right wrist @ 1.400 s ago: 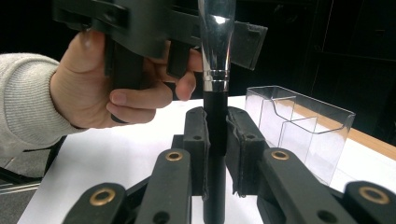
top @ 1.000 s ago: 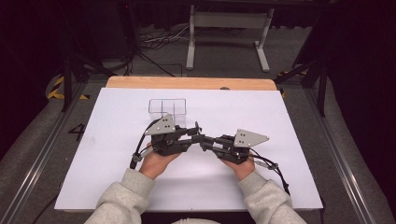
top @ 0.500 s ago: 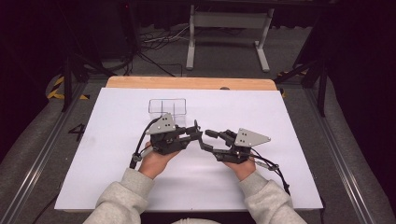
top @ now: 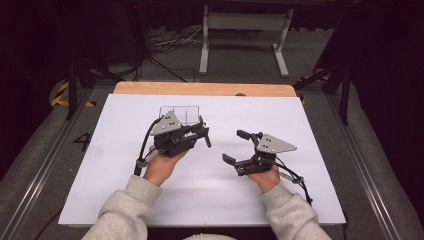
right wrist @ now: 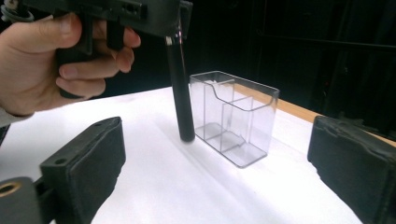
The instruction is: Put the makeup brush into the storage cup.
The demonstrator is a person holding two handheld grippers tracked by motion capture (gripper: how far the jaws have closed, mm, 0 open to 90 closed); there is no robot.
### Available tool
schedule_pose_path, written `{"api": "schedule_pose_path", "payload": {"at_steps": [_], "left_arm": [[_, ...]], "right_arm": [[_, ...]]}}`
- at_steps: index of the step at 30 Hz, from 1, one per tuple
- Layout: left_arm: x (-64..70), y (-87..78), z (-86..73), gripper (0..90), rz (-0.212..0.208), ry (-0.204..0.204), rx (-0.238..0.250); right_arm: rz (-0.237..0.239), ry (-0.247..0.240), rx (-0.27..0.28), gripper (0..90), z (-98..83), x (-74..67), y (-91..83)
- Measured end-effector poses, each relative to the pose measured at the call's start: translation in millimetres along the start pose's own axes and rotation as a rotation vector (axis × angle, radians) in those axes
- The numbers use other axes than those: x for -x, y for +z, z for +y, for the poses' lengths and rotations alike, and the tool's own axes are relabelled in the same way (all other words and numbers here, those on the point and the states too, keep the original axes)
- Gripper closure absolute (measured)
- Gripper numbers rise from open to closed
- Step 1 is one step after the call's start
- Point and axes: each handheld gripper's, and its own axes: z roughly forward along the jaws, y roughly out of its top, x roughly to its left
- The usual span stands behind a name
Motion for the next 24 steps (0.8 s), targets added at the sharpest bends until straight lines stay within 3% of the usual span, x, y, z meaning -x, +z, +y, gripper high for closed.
{"api": "schedule_pose_path", "payload": {"at_steps": [12,14,20,24], "left_arm": [[-7.4,0.8,8.6,75.5,0.147,0.000,0.019],[-8.4,1.3,8.8,75.5,0.162,0.008,0.023],[-14.1,1.5,10.8,75.5,0.208,-0.022,0.044],[-16.8,2.6,11.7,75.5,0.251,-0.023,0.027]], "right_arm": [[-0.070,0.021,-0.009,2.9,-2.9,8.9,-12.5],[-0.078,0.021,-0.012,2.5,-3.2,9.3,-13.1],[-0.098,0.034,-0.008,1.3,-3.7,12.3,-17.8],[-0.110,0.038,0.000,0.7,-3.4,14.7,-20.8]]}}
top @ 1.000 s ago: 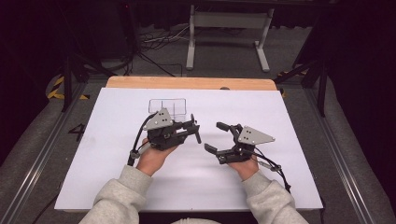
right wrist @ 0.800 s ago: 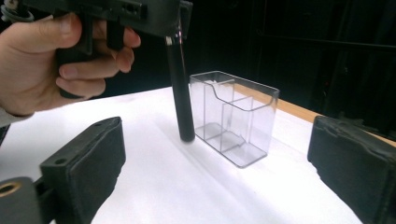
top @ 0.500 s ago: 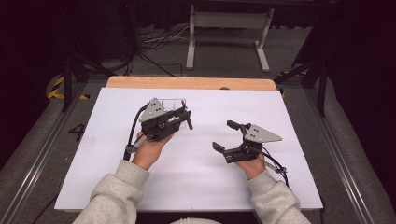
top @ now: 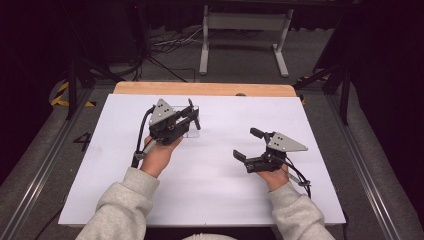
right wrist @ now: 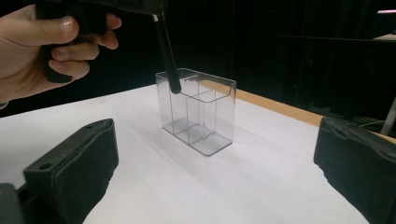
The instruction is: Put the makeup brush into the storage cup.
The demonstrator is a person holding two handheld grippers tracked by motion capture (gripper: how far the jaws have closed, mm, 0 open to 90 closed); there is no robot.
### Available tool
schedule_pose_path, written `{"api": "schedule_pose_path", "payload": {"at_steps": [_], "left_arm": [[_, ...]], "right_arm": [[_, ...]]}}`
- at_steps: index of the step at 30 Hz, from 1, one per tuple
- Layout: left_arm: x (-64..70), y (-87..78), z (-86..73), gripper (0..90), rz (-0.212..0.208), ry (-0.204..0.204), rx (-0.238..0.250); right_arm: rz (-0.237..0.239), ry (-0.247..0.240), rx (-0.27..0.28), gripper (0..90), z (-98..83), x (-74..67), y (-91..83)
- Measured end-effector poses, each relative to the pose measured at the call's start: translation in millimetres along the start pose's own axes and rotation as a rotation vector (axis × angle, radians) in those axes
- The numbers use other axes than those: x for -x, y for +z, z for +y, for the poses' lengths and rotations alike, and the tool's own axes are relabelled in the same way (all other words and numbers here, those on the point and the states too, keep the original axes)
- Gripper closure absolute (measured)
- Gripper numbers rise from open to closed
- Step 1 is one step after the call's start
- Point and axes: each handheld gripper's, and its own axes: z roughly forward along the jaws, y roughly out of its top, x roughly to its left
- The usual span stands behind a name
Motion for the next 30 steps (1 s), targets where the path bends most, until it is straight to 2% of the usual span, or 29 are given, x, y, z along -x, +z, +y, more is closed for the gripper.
{"api": "schedule_pose_path", "payload": {"at_steps": [6,13,19,22,30], "left_arm": [[-3.6,4.2,-1.0,75.5,0.044,-0.011,0.011],[-8.5,9.0,-2.9,75.5,0.100,-0.013,-0.001],[-12.8,13.4,-3.7,75.6,0.145,-0.030,0.020],[-14.4,15.8,-4.7,75.5,0.169,-0.022,0.014],[-18.8,18.6,-5.3,75.5,0.192,-0.026,0.022]], "right_arm": [[-0.007,0.004,-0.002,0.7,-0.9,1.2,0.4],[0.009,0.019,0.001,0.7,-0.3,1.6,-0.2],[0.009,0.018,0.002,0.7,0.0,2.2,-0.9],[0.009,0.020,0.004,0.7,0.1,2.3,-1.1],[0.015,0.022,0.003,0.7,0.2,1.9,-0.7]]}}
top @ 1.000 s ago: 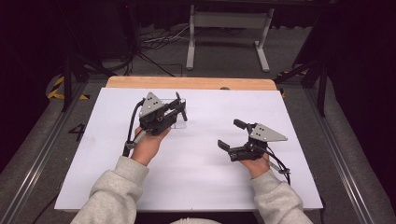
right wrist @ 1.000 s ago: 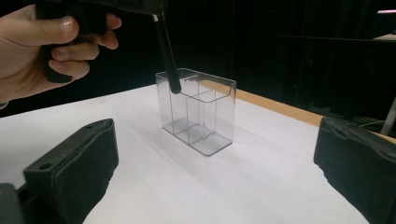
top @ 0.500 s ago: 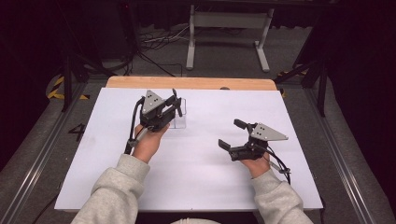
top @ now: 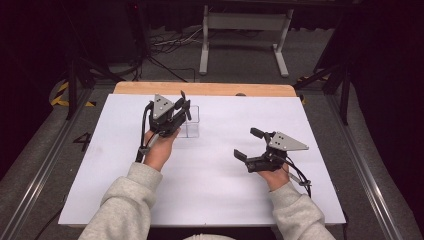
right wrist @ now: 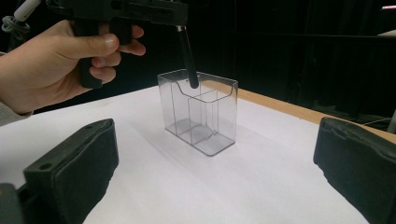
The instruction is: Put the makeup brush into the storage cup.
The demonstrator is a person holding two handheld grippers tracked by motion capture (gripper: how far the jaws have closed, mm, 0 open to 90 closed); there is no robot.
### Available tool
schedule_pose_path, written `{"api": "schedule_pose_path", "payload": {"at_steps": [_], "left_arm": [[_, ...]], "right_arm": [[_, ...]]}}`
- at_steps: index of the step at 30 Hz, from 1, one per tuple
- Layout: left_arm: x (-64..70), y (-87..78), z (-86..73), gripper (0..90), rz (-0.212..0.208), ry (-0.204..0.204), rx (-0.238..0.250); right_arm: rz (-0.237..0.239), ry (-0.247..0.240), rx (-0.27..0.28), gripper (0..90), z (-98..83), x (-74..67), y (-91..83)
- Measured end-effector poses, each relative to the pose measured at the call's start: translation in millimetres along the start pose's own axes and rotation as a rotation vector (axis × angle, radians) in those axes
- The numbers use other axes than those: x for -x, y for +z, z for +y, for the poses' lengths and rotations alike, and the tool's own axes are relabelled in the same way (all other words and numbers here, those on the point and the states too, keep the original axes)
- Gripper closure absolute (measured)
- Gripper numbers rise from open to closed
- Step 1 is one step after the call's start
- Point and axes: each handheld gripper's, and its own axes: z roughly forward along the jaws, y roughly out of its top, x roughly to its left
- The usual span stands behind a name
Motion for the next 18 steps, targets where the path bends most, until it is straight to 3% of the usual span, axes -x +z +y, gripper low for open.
{"api": "schedule_pose_path", "payload": {"at_steps": [8,13,18], "left_arm": [[0.6,4.2,1.5,75.5,0.000,0.004,0.004],[0.0,10.2,-2.2,75.4,0.003,0.017,-0.020],[-3.3,14.8,-4.8,75.3,0.001,0.005,-0.020]], "right_arm": [[0.008,0.005,0.000,0.7,0.2,-0.1,-0.1],[0.009,0.008,0.002,0.8,1.0,0.3,-1.5],[0.010,0.009,0.007,0.9,1.9,0.7,-2.8]]}}
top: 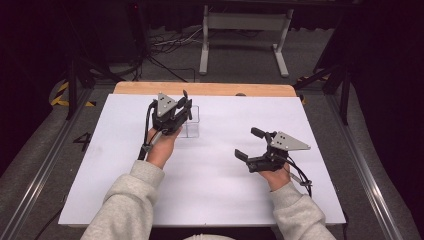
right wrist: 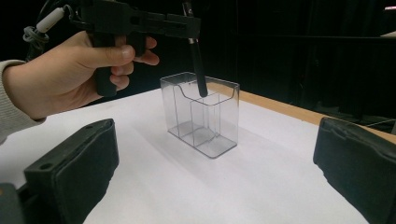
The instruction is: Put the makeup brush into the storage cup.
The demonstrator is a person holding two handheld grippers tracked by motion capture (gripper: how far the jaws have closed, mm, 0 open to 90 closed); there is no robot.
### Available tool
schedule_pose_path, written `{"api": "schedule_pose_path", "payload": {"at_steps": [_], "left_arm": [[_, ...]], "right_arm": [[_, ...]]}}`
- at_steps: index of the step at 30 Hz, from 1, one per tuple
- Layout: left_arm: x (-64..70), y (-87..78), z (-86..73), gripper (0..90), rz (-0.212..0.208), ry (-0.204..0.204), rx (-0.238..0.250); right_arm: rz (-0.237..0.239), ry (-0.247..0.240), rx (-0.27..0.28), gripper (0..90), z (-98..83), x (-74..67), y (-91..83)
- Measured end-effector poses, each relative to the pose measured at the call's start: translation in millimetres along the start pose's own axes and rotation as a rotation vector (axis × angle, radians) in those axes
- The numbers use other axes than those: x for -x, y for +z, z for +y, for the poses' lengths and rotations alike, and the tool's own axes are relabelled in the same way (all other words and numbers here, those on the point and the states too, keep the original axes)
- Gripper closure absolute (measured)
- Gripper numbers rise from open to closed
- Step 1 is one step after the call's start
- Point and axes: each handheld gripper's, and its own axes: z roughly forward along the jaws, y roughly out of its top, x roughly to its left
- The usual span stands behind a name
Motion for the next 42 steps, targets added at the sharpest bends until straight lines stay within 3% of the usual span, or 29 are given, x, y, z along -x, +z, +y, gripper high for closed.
{"api": "schedule_pose_path", "payload": {"at_steps": [8,18,32,34,36,37,38,40,42], "left_arm": [[-1.3,3.6,-3.5,75.2,0.009,0.003,-0.013],[-5.9,9.7,-12.6,75.1,-0.007,-0.034,-0.050],[-4.5,13.7,-16.4,73.8,-0.031,-0.028,-0.089],[-6.0,12.6,-15.9,69.6,-0.040,-0.032,-0.086],[-9.4,10.7,-15.1,50.9,-0.067,-0.056,-0.078],[-10.8,9.1,-14.8,50.9,-0.085,-0.070,-0.077],[-12.4,7.5,-14.1,44.3,-0.105,-0.082,-0.075],[-14.6,3.2,-12.8,31.8,-0.137,-0.077,-0.068],[-16.4,-2.0,-10.4,17.5,-0.142,-0.078,-0.064]], "right_arm": [[0.008,0.007,-0.005,1.0,-0.7,-0.1,0.5],[0.011,0.005,0.009,1.2,0.7,0.1,-0.1],[0.003,0.001,0.010,1.1,1.5,0.7,-1.9],[0.003,0.001,0.011,1.1,1.5,0.9,-2.0],[0.000,0.001,0.011,1.1,1.6,1.3,-2.4],[0.000,0.001,0.011,1.1,1.6,1.3,-2.4],[-0.001,0.001,0.011,1.2,1.6,1.4,-2.6],[-0.003,0.000,0.011,1.2,1.8,1.7,-3.0],[-0.002,0.001,0.008,1.2,1.8,2.3,-3.7]]}}
